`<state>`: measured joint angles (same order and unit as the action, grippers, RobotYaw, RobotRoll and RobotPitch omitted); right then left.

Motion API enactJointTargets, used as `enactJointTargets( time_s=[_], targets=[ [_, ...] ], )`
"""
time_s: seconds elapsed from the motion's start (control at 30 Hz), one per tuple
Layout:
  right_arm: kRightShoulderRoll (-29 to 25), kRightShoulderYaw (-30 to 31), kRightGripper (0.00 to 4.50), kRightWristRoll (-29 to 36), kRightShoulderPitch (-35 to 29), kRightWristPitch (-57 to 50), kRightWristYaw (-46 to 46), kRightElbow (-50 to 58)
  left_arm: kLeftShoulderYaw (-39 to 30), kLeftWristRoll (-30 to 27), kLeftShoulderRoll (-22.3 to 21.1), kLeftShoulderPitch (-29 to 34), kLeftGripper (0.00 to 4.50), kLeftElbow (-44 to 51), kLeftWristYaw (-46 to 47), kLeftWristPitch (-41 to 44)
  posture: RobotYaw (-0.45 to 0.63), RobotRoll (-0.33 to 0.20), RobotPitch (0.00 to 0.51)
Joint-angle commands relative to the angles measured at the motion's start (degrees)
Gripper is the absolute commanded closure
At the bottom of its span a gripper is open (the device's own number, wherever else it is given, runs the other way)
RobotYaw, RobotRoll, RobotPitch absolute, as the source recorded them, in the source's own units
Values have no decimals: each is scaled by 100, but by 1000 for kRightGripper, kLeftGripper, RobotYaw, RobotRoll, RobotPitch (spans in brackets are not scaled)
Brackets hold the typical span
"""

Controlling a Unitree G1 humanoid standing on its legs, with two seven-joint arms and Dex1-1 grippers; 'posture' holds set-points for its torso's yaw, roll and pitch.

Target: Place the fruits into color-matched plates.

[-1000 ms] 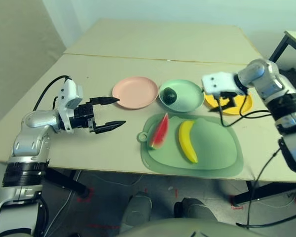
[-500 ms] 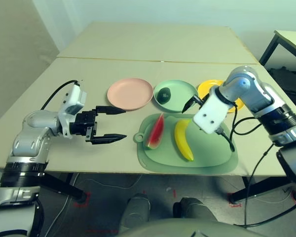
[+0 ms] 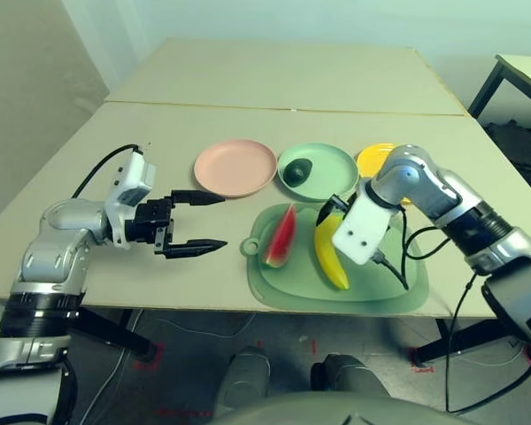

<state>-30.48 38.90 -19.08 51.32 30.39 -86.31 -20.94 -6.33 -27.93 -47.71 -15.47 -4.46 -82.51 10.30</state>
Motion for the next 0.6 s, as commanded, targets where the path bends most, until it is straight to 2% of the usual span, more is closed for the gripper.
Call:
enactJointTargets(
  time_s=[0.03, 0.2, 0.33, 0.47, 0.57, 0.6],
  targets=[
    [32, 157, 50, -123, -34, 152, 34, -123, 4, -18, -21, 93, 0, 169, 51, 49, 206, 0, 69],
    [-124, 202, 50, -102, -94, 158, -143, -149, -35, -12, 6, 176, 0, 250, 153, -8, 213, 0, 70],
    [-668, 311, 50, 103, -242, -100, -615, 115, -31, -16, 34, 219, 0, 269, 203, -36, 213, 0, 69],
    [-913, 368, 50, 275, -300, -357, -619, 354, -12, -10, 59, 236, 0, 259, 229, -84, 205, 0, 66],
    [-894, 289, 638, 290, -303, -482, -619, 384, 30, 12, 94, 165, 0, 200, 236, -99, 199, 0, 65],
    [-886, 268, 1016, 292, -308, -511, -619, 401, 33, 12, 100, 155, 0, 198, 237, -96, 197, 0, 64]
  ],
)
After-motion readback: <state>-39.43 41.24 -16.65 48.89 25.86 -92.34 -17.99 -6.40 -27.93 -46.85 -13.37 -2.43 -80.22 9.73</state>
